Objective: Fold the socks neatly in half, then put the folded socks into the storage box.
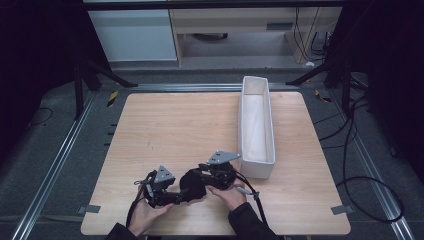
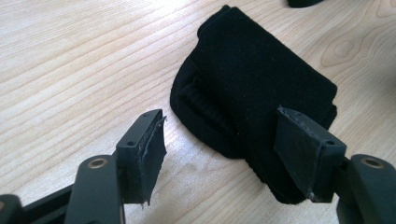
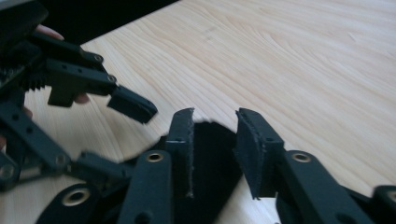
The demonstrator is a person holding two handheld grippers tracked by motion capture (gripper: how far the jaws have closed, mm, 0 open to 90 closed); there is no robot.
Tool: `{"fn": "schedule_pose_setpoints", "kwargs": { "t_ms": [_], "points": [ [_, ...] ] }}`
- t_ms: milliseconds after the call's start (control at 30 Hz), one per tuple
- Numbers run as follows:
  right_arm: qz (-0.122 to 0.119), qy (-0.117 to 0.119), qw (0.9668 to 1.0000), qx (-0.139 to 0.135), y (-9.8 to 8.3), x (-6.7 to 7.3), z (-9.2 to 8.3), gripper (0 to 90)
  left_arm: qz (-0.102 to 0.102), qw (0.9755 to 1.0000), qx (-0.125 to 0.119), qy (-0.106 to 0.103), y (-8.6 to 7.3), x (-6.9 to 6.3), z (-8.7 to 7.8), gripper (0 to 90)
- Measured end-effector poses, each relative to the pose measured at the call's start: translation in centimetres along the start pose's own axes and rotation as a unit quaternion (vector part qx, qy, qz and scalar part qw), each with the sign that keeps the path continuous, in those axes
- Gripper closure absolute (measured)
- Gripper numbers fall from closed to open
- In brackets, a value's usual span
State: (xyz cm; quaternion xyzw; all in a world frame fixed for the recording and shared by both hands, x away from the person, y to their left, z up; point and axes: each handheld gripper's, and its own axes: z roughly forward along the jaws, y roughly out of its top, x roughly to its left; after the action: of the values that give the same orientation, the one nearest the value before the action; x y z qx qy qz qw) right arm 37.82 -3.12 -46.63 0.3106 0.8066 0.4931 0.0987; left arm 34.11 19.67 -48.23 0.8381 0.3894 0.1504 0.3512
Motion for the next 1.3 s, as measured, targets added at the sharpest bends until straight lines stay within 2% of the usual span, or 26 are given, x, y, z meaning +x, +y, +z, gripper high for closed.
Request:
{"fn": "schedule_pose_setpoints", "kwargs": {
  "t_ms": [133,300,533,700,833,1033,1133,1300],
  "points": [
    [0.017,-0.005,0.9997,0.019,-1.1,-0.4,-1.0,57.2,-0.002,1.0,-0.001,-0.003,-0.1,0.1,0.0,34.0],
    [0.045,0.005,0.9989,0.015,-2.2,-0.8,-1.5,50.8,-0.005,1.0,0.001,-0.007,-0.2,0.1,-0.1,37.2],
    [0.054,0.019,0.9982,0.02,-2.6,-0.4,-1.4,46.6,-0.006,0.9999,0.002,-0.011,-0.2,-0.2,-0.1,44.3],
    [0.066,0.025,0.9971,0.029,-3.2,-0.3,-0.8,44.4,-0.011,0.9997,0.007,-0.021,-0.1,-0.3,-0.1,53.4],
    [0.073,0.029,0.9964,0.032,-3.3,-0.3,-0.2,41.9,-0.014,0.9996,0.013,-0.021,-0.2,-0.2,-0.1,57.3],
    [0.088,0.038,0.9947,0.037,-3.2,-0.2,0.8,39.5,-0.015,0.9995,0.02,-0.019,-0.3,0.1,0.0,58.3],
    [0.102,0.045,0.9927,0.045,-3.1,-0.3,1.4,38.2,-0.015,0.9995,0.02,-0.018,-0.3,0.1,0.0,58.3],
    [0.114,0.045,0.9908,0.058,-2.8,-0.4,2.4,35.4,-0.012,0.9995,0.022,-0.017,-0.2,0.2,0.1,58.4]
  ]
}}
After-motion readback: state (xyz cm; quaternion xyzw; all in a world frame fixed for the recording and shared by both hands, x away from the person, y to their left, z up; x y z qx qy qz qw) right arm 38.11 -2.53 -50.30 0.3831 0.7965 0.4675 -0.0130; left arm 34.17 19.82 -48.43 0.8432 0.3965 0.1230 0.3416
